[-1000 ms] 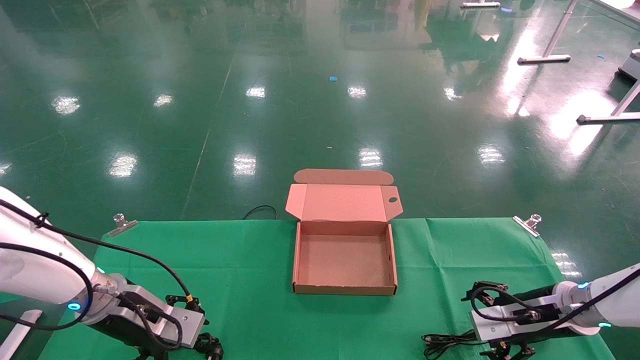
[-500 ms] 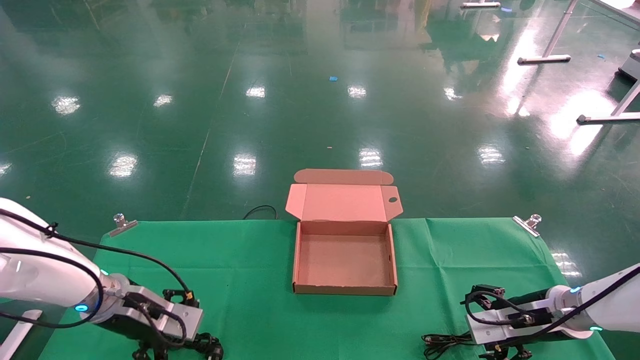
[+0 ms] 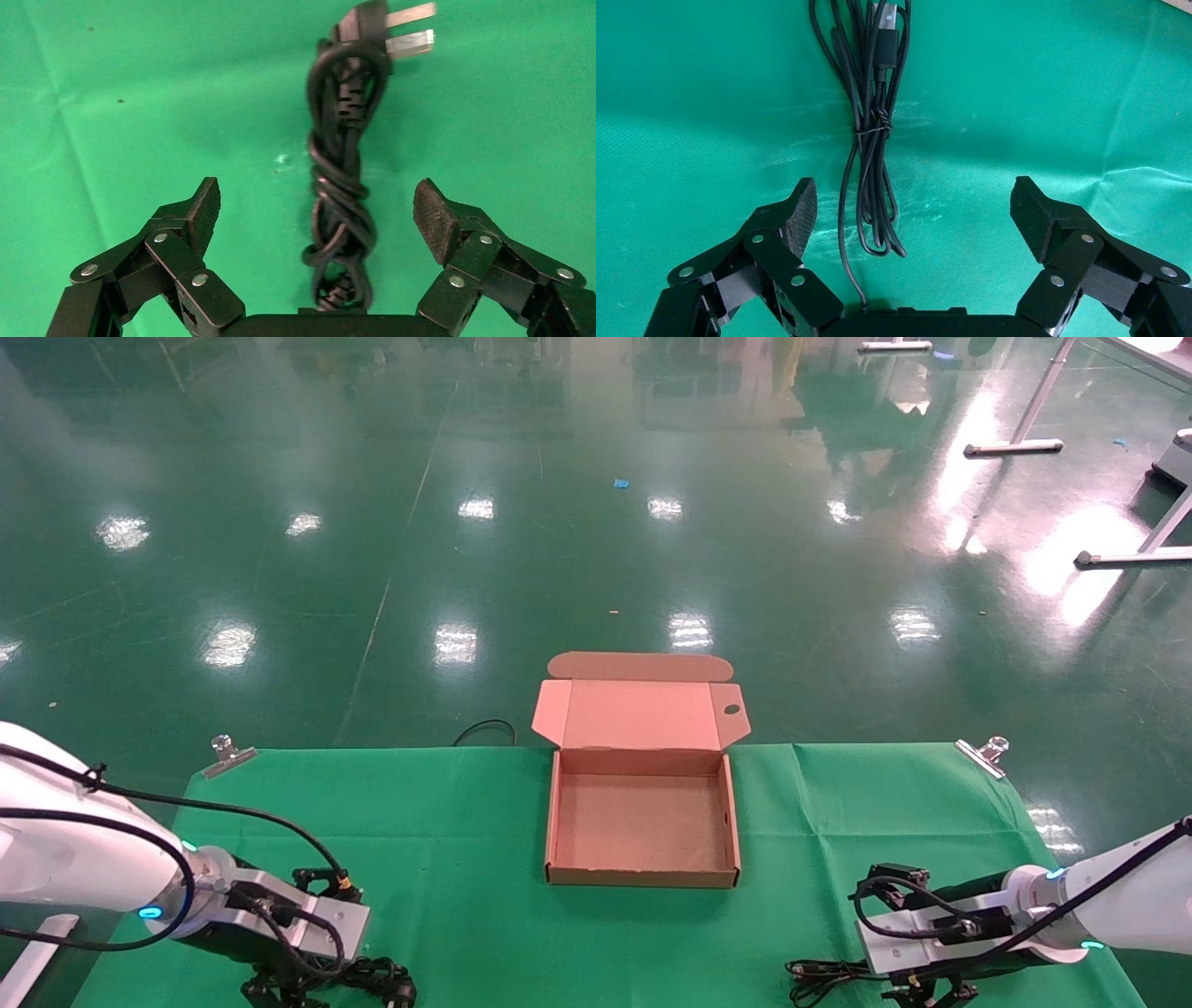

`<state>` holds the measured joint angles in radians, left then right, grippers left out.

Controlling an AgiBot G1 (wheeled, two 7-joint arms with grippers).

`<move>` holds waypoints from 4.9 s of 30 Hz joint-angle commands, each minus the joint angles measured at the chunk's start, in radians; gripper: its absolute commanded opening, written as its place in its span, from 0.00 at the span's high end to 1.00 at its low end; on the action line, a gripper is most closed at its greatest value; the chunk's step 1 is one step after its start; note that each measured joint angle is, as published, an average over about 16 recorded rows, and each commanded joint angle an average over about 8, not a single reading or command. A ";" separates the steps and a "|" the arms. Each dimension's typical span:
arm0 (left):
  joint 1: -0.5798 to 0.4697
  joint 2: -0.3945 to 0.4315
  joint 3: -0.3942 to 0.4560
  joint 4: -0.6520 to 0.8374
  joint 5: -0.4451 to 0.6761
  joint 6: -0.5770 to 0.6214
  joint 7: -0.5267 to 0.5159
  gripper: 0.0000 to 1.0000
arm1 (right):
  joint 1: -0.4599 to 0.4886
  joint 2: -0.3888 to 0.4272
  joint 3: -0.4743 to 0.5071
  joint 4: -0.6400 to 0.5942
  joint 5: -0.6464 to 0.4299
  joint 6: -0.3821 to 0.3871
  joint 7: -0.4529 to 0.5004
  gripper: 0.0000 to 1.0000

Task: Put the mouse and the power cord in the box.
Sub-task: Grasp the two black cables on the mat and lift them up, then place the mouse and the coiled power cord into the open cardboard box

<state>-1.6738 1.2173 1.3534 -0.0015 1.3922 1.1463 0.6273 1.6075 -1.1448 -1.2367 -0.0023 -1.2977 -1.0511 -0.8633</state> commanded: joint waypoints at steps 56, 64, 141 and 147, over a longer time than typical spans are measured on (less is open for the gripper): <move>0.023 -0.008 -0.007 0.003 -0.010 -0.015 0.000 1.00 | -0.002 -0.004 -0.003 -0.002 -0.005 0.011 0.015 1.00; 0.023 -0.008 -0.007 0.003 -0.010 -0.014 0.000 1.00 | -0.002 -0.004 -0.004 -0.002 -0.005 0.011 0.014 1.00; -0.196 0.012 -0.298 0.056 -0.447 0.105 -0.154 1.00 | 0.111 -0.204 0.068 0.119 0.124 0.158 0.156 1.00; -0.190 0.027 -0.286 0.032 -0.430 0.087 -0.155 1.00 | 0.094 -0.203 0.058 0.118 0.116 0.178 0.173 0.60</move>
<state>-1.8647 1.2448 1.0678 0.0322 0.9625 1.2366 0.4711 1.7026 -1.3484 -1.1781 0.1183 -1.1807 -0.8706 -0.6916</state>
